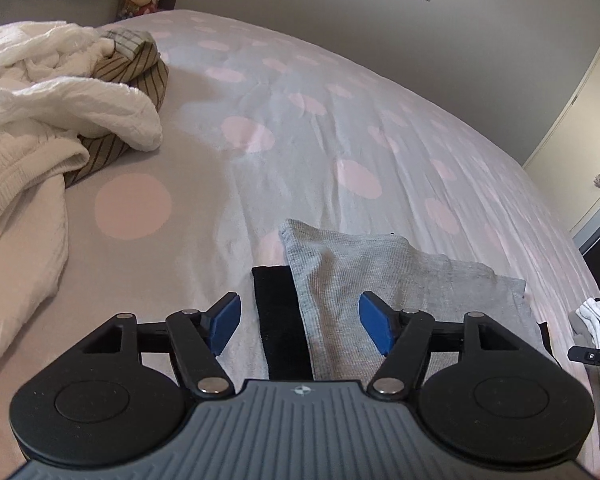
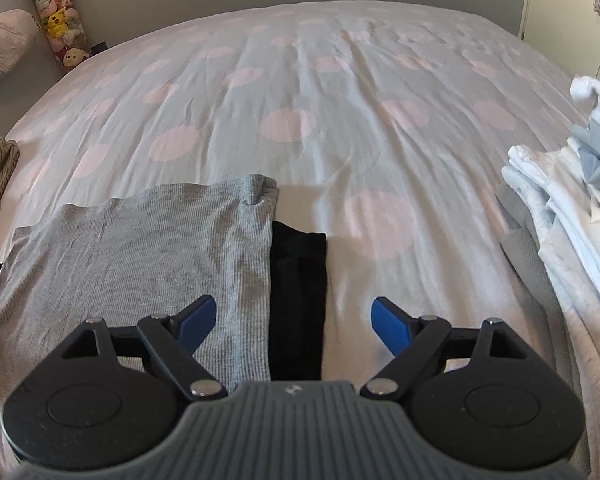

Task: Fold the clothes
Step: 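Move both open grippers along the folded shirt to its black-sleeved side, then grasp the shirt's black-sleeved side with the right gripper and fold it over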

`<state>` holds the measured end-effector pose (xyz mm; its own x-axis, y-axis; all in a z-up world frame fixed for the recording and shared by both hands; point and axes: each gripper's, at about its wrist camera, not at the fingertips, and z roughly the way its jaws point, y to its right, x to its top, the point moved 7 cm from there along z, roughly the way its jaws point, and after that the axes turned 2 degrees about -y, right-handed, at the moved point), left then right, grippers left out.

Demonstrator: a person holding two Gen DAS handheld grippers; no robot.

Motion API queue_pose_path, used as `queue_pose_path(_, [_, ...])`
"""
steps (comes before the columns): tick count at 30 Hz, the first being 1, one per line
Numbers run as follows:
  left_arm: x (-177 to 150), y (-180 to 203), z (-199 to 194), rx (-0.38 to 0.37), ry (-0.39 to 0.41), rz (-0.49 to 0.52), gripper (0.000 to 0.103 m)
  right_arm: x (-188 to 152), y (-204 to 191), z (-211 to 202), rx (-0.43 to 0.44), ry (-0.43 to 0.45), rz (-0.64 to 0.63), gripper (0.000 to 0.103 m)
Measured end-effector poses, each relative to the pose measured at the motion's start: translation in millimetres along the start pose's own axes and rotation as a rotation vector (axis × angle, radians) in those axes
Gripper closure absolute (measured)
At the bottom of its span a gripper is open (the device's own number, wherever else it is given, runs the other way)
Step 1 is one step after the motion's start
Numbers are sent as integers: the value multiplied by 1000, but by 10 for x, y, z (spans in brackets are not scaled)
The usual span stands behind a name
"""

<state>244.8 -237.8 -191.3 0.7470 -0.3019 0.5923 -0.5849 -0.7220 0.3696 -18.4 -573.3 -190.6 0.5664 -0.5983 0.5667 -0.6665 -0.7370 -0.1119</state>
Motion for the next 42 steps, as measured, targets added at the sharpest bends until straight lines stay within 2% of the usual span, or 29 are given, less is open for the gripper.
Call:
queue_pose_path(6, [42, -91, 121, 10, -37, 2, 39, 102, 85, 121, 31, -19, 84, 19])
queue_pose_path(9, [37, -81, 170, -2, -60, 19, 39, 182, 162, 192, 38, -22, 116, 27])
queue_pose_path(11, [46, -72, 193, -3, -64, 33, 39, 229, 220, 256, 49, -29, 145, 28])
queue_pose_path(20, [73, -146, 261, -36, -81, -3, 39, 152, 178, 613, 78, -119, 175, 27])
queue_pose_path(22, [74, -153, 269, -41, -85, -5, 39, 135, 125, 637, 75, -115, 160, 27])
queue_pose_path(23, [74, -154, 272, -45, -86, -6, 39, 133, 83, 654, 78, -116, 149, 31])
queue_pose_path(24, [75, -155, 275, -48, -88, -6, 39, 128, 38, 674, 79, -119, 138, 43])
queue_pose_path(26, [74, -161, 273, -52, -89, -7, 39, 119, -38, 707, 54, -123, 103, 52])
queue_pose_path(29, [78, -180, 258, -59, -89, -14, 39, 141, -116, 699, 58, -115, 94, 83])
queue_pose_path(34, [117, -212, 186, -78, -75, -32, 39, 224, -222, 512, 67, -83, 92, 86])
queue_pose_path(42, [157, -217, 59, -85, -67, -15, 40, 402, -740, 7, 217, -36, 111, 87])
